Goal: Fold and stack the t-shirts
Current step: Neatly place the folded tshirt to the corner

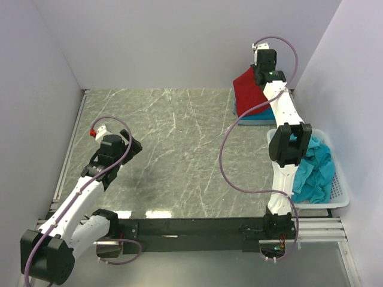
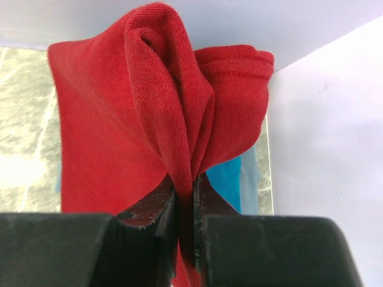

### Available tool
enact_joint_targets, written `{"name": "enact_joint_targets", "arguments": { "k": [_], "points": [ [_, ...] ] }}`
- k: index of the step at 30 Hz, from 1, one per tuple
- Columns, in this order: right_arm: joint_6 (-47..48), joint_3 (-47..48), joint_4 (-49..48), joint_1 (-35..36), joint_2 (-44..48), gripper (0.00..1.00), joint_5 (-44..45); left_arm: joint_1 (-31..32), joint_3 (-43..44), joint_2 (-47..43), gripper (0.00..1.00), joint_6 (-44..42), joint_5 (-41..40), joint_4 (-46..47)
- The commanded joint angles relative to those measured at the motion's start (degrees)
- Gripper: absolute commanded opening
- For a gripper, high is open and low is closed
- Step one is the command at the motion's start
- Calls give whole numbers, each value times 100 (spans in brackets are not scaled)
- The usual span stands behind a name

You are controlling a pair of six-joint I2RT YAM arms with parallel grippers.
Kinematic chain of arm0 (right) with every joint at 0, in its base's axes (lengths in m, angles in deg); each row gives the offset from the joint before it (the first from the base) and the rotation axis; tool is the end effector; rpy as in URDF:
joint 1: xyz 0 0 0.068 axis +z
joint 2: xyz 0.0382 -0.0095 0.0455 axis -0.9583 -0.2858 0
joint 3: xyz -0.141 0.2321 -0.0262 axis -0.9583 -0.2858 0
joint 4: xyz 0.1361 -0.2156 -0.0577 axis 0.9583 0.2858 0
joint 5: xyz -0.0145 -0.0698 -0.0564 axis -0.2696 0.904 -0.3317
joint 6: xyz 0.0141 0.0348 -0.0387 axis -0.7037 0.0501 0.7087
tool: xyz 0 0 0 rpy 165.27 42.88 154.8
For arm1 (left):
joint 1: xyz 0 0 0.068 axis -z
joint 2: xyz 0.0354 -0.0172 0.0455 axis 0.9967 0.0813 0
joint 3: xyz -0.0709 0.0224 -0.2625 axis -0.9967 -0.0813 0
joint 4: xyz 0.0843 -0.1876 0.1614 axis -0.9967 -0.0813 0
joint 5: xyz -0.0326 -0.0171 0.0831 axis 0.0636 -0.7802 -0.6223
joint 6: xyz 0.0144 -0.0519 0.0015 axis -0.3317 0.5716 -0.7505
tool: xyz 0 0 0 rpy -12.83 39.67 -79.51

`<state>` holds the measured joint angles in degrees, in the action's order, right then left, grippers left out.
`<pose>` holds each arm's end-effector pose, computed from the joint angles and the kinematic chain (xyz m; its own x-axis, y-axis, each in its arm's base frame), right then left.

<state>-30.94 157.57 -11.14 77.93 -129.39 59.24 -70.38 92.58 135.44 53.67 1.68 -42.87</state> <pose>0.5016 0.0288 0.3422 -0.5493 -0.3019 -0.7792 0.0399 0.9219 -0.3853 0.1930 -0.0422 0.2457 -0.3904 -0.6508 -0.6512 -0.3804 0.7581 -0.5296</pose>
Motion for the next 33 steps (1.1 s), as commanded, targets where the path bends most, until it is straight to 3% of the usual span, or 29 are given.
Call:
{"name": "enact_joint_targets", "arguments": {
  "k": [1,18,21,22,24,25,33],
  "points": [
    [-94,289,-465,-137,-198,0,35,-28,149,48,99,31,50,192],
    [-305,456,-878,-427,-1051,3,8,-28,316,356,99,75,68,271],
    [-349,465,-869,-427,-1112,39,70,-28,369,443,99,102,86,289],
    [-357,474,-887,-418,-1112,62,148,-20,395,470,99,93,94,289],
    [-393,482,-931,-427,-1095,79,254,-28,413,479,99,102,94,289],
    [-401,483,-931,-427,-1078,84,350,-28,421,461,99,102,77,297],
    [-586,386,-852,-427,-524,87,334,-28,448,40,99,23,-72,315]
  ]
}}
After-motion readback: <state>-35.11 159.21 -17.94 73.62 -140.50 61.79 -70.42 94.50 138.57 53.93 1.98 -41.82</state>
